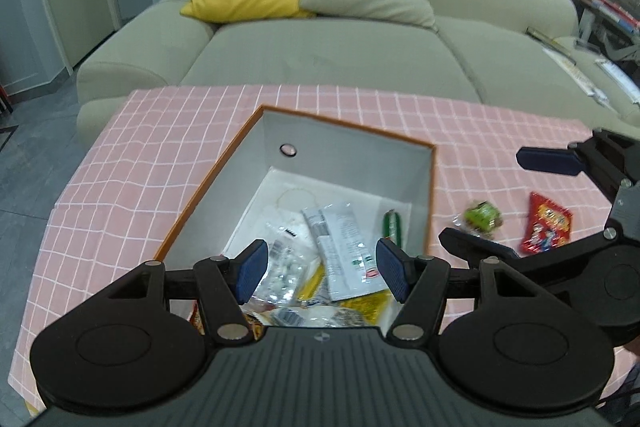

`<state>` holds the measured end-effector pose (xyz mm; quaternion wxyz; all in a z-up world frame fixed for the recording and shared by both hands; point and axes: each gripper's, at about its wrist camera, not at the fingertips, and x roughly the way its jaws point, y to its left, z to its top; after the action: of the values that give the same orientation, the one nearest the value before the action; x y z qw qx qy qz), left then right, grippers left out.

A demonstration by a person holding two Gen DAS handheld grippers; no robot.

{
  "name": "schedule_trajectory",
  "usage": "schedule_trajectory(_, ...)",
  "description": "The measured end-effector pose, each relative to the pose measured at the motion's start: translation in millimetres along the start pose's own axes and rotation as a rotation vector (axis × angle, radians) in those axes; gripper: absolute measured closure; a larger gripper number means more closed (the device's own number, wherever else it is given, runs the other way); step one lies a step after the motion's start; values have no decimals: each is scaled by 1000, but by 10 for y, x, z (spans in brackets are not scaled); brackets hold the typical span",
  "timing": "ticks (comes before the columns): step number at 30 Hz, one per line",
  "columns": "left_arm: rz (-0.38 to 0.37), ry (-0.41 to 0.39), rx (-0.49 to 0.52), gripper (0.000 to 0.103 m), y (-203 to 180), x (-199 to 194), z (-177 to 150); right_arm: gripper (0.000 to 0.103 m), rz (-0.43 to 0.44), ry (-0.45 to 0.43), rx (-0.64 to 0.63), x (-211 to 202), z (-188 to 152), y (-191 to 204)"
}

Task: Organize snacks
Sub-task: 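Withdraw both tools from the box back over the last two snacks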

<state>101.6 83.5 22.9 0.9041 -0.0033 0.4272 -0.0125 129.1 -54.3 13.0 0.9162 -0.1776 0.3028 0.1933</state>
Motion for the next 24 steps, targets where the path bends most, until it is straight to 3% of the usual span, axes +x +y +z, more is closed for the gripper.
schedule_trajectory(10,-59,-67,-7,30,-412,-281,-207,13,-95,-94,201,-582,-524,-233)
schedule_trajectory(16,-105,-60,10,30,-714,-260,-399,12,-177,-63,323,-723,-884,-331)
schedule_trajectory(24,-173,-6,-8,30,-973,-61,-630,10,-298,17,381,-790,-1468,-452)
